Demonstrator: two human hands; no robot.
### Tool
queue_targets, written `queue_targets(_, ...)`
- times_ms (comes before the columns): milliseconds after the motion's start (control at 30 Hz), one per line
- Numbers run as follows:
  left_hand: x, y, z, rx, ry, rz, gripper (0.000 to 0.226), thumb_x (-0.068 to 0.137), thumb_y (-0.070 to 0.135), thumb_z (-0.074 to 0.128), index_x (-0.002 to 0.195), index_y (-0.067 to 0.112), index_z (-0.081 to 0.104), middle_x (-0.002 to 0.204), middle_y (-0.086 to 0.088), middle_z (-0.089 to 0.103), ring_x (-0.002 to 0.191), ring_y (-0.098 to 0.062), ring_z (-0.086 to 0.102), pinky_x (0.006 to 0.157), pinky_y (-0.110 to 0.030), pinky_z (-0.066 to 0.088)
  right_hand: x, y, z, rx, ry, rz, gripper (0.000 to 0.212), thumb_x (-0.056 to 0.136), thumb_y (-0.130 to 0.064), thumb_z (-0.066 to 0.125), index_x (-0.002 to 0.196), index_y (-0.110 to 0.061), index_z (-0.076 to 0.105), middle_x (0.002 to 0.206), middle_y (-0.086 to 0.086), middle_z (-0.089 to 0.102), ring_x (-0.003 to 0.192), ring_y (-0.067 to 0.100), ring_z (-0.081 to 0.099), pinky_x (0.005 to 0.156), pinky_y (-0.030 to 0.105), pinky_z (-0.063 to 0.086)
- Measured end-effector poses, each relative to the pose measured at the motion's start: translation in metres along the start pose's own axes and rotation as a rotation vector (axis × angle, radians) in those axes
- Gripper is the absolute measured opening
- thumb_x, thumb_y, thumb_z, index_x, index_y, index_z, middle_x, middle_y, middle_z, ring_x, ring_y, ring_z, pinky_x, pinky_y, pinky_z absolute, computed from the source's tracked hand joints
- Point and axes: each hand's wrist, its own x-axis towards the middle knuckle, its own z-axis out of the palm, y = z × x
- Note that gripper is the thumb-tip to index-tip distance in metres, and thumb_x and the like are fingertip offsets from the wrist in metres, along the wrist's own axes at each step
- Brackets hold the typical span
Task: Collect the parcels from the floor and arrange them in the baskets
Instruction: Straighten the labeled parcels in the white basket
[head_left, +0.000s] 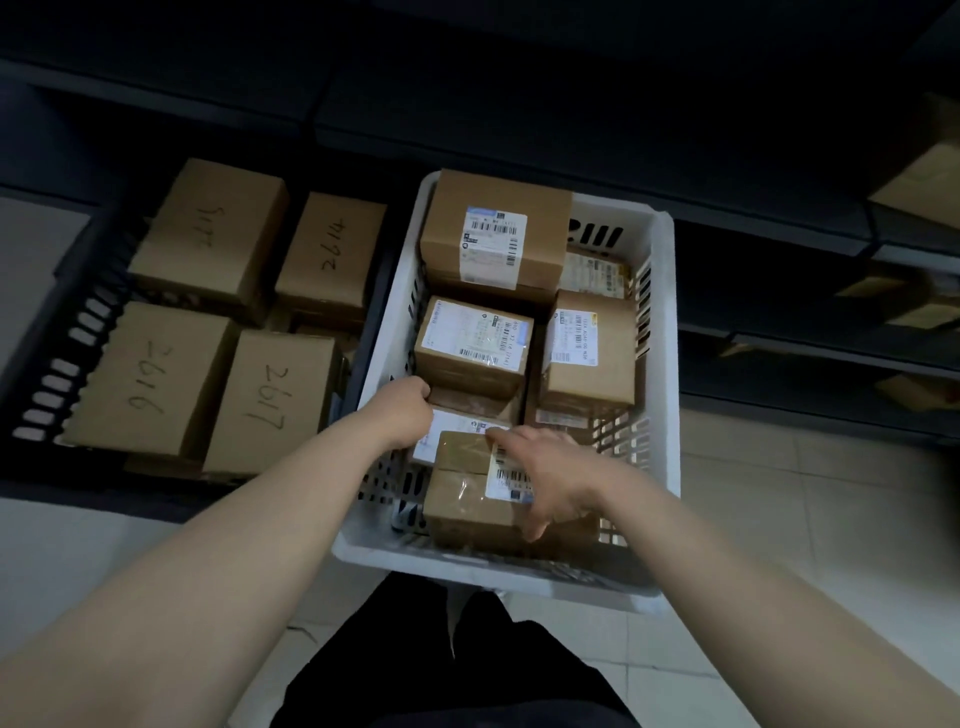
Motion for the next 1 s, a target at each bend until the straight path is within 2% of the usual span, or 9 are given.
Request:
queue_targets(367, -0.02, 0.0, 0.007, 0.183, -0.149, -0.052, 0.038, 0.097, 0.009, 0.04, 0.132, 0.007, 0.055, 0.134, -0.012, 0.055, 0.117, -0.027, 0.054, 0.091, -0.03, 0.043, 0.043, -0.013, 0.044, -0.004, 0.05, -0.014, 0.125, 0.067, -0.037, 0.087, 0.156, -0.026, -0.001, 0.161, 0.003, 0.015, 0.146, 0.028, 0.018, 0.119, 0.038, 0.018)
queue_targets(500, -0.02, -0.012, 0.02, 0.267, -0.268, -0.092, 0.031, 0.094, 0.005, 0.04, 0.115, 0.004, 0.064, 0.117, -0.014, 0.064, 0.089, -0.023, 0.057, 0.074, -0.03, 0.044, 0.049, 0.001, 0.061, 0.132, 0.131, 0.044, 0.109, 0.074, -0.033, 0.082, 0.156, -0.027, 0.011, 0.163, 0.001, 0.012, 0.148, 0.025, 0.013, 0.12, 0.037, 0.015)
queue_targets(600, -0.022, -0.018, 0.033, 0.311, -0.329, -0.095, 0.031, 0.096, 0.005, 0.038, 0.114, 0.005, 0.063, 0.114, -0.011, 0.064, 0.097, -0.023, 0.061, 0.078, -0.03, 0.048, 0.05, 0.013, 0.068, 0.297, 0.194, 0.18, 0.086, 0.083, -0.02, 0.074, 0.153, -0.02, 0.025, 0.16, 0.006, 0.02, 0.146, 0.027, 0.019, 0.118, 0.036, 0.021)
queue_targets(667, -0.022, -0.023, 0.041, 0.295, -0.344, -0.104, 0.029, 0.095, 0.007, 0.038, 0.109, 0.007, 0.064, 0.108, -0.009, 0.065, 0.095, -0.022, 0.062, 0.079, -0.03, 0.05, 0.052, 0.021, 0.072, 0.465, 0.193, 0.329, 0.068, 0.087, -0.012, 0.067, 0.147, -0.013, 0.036, 0.15, 0.012, 0.037, 0.137, 0.029, 0.037, 0.11, 0.039, 0.038)
queue_targets(733, -0.019, -0.026, 0.047, 0.293, -0.351, -0.088, 0.027, 0.094, 0.01, 0.04, 0.103, 0.01, 0.065, 0.103, -0.007, 0.065, 0.091, -0.02, 0.062, 0.081, -0.031, 0.052, 0.054, 0.026, 0.074, 0.59, 0.106, 0.458, 0.053, 0.091, -0.008, 0.061, 0.14, -0.002, 0.041, 0.128, 0.015, 0.056, 0.105, 0.025, 0.061, 0.084, 0.036, 0.056)
queue_targets(800, -0.016, -0.026, 0.05, 0.303, -0.36, -0.058, 0.024, 0.094, 0.012, 0.042, 0.1, 0.014, 0.066, 0.102, -0.005, 0.066, 0.092, -0.019, 0.063, 0.084, -0.031, 0.053, 0.055, 0.024, 0.074, 0.684, 0.013, 0.51, 0.038, 0.094, -0.007, 0.056, 0.13, 0.001, 0.046, 0.102, 0.012, 0.06, 0.075, 0.017, 0.059, 0.058, 0.026, 0.05)
queue_targets(867, -0.014, -0.023, 0.048, 0.312, -0.384, -0.045, 0.026, 0.095, 0.01, 0.041, 0.105, 0.013, 0.065, 0.106, -0.005, 0.065, 0.095, -0.018, 0.061, 0.084, -0.029, 0.051, 0.059, 0.017, 0.075, 0.713, 0.004, 0.503, 0.007, 0.095, -0.006, 0.053, 0.101, -0.006, 0.057, 0.088, 0.008, 0.056, 0.066, 0.014, 0.052, 0.053, 0.024, 0.043)
queue_targets(933, -0.012, -0.021, 0.046, 0.32, -0.39, -0.061, 0.028, 0.096, 0.009, 0.041, 0.109, 0.012, 0.065, 0.108, -0.006, 0.065, 0.097, -0.02, 0.061, 0.079, -0.026, 0.049, 0.067, 0.013, 0.079, 0.668, -0.013, 0.471, 0.023, 0.094, -0.003, 0.049, 0.073, -0.011, 0.049, 0.075, 0.006, 0.051, 0.059, 0.015, 0.046, 0.056, 0.028, 0.04)
queue_targets(1000, -0.01, -0.018, 0.042, 0.347, -0.405, -0.081, 0.027, 0.095, 0.005, 0.04, 0.106, 0.008, 0.065, 0.102, -0.005, 0.064, 0.092, -0.019, 0.06, 0.073, -0.024, 0.046, 0.067, 0.012, 0.079, 0.665, -0.012, 0.449, 0.021, 0.093, -0.001, 0.047, 0.074, -0.011, 0.052, 0.074, 0.006, 0.051, 0.059, 0.016, 0.046, 0.055, 0.029, 0.039)
